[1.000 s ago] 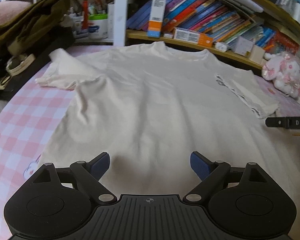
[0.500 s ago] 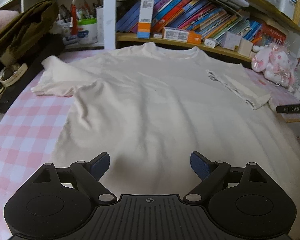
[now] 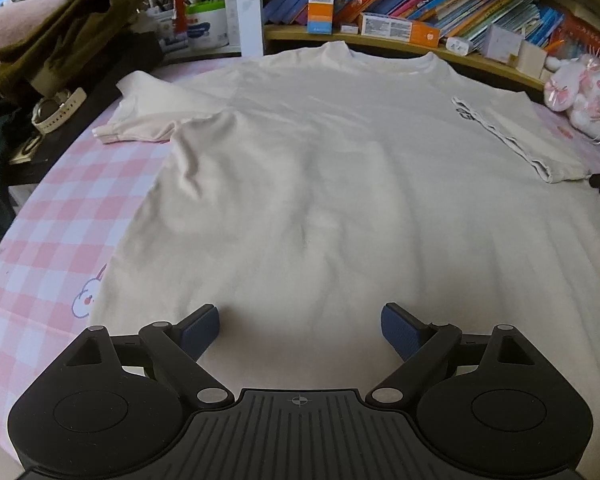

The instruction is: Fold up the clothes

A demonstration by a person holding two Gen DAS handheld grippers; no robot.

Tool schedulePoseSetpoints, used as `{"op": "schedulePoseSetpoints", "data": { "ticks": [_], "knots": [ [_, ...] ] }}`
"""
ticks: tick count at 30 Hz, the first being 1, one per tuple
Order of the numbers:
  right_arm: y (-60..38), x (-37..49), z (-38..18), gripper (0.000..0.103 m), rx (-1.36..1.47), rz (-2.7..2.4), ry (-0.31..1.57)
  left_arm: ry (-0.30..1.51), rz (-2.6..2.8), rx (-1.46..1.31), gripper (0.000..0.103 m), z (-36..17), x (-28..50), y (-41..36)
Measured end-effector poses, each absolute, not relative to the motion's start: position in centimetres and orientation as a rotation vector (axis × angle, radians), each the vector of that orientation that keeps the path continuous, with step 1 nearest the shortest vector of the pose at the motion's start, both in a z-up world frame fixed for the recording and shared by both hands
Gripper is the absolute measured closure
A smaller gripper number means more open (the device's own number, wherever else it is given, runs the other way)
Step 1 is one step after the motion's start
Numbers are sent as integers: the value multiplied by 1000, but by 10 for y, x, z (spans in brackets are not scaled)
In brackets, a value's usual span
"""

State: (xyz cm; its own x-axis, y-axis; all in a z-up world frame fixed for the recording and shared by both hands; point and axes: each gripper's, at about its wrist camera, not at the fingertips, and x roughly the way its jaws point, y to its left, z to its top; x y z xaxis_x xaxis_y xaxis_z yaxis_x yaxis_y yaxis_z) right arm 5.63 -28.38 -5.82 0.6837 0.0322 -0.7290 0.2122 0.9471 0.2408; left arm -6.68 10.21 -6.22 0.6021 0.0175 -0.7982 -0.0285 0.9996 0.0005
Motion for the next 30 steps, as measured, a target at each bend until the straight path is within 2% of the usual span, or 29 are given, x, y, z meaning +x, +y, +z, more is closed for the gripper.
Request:
{"op": "schedulePoseSetpoints", "data": {
  "ticks": [5, 10, 18, 23, 25, 30],
  "knots": [
    [-281, 47, -41, 84, 226, -35, 803, 899, 51, -19, 12, -54, -73, 95],
    [-260, 54, -25, 86, 133, 68, 720, 890, 71, -19, 12, -49, -74, 85],
    [-248, 73, -66, 92, -9, 84, 823, 875, 100, -28, 12, -43, -84, 84],
    [-251, 60, -58, 91, 18, 104, 796, 845, 162, -16, 12, -41, -86, 102],
    [-256, 43, -54, 85, 43, 109, 798, 824, 198, -8, 12, -40, -87, 114],
    [-269, 3, -56, 85, 81, 112, 859, 831, 289, 16, 12, -46, -85, 141]
  ]
}}
